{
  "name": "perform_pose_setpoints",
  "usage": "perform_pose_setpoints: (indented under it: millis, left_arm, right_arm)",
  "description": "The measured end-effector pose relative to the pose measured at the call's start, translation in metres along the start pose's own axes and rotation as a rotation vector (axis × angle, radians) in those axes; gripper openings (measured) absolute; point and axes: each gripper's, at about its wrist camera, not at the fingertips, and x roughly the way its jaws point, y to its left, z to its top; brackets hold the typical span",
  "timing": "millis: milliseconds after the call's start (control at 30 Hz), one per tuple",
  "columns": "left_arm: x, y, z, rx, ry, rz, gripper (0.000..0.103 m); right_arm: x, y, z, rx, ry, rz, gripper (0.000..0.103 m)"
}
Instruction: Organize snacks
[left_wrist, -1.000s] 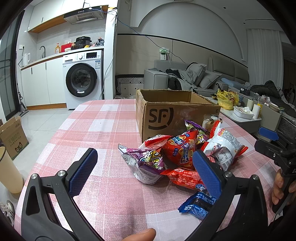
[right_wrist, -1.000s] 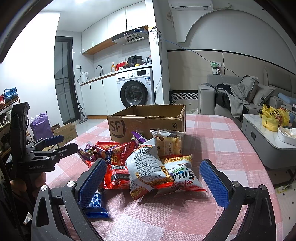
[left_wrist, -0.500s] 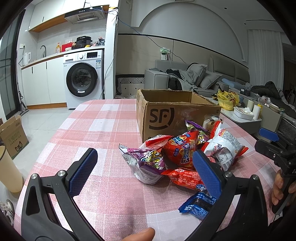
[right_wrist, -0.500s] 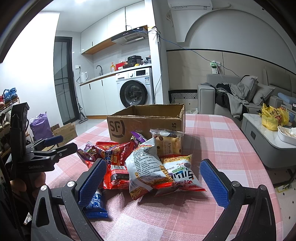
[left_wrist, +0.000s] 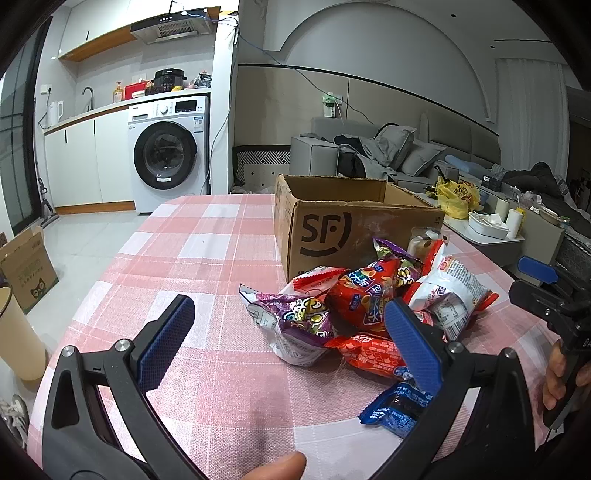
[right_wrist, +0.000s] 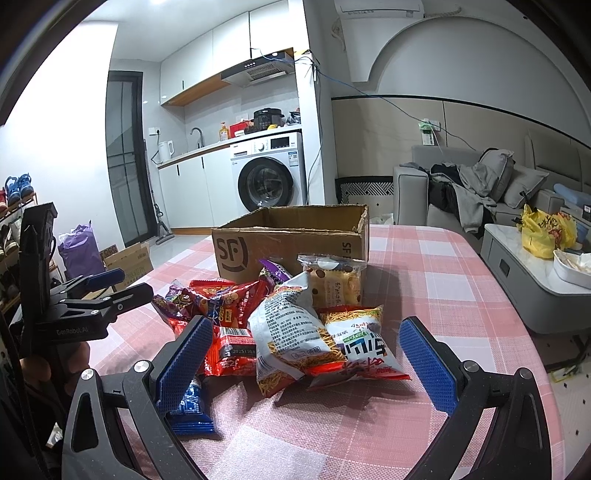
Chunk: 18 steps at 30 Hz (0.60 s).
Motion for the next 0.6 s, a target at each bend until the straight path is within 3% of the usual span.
perform_pose_setpoints:
  millis: [267, 600]
  left_arm:
    - [0.006, 0.004, 0.000, -0.031, 0.026, -0.001, 0.102]
    - [0.019, 0.006, 0.004, -0.002, 0.105, 0.008, 0.102]
  right_arm:
    - [0.007, -0.001, 0.000, 0.005, 0.046, -0.011, 0.103]
    - [0.030, 0.001, 0.005, -0.008, 0.168, 0.000, 0.103]
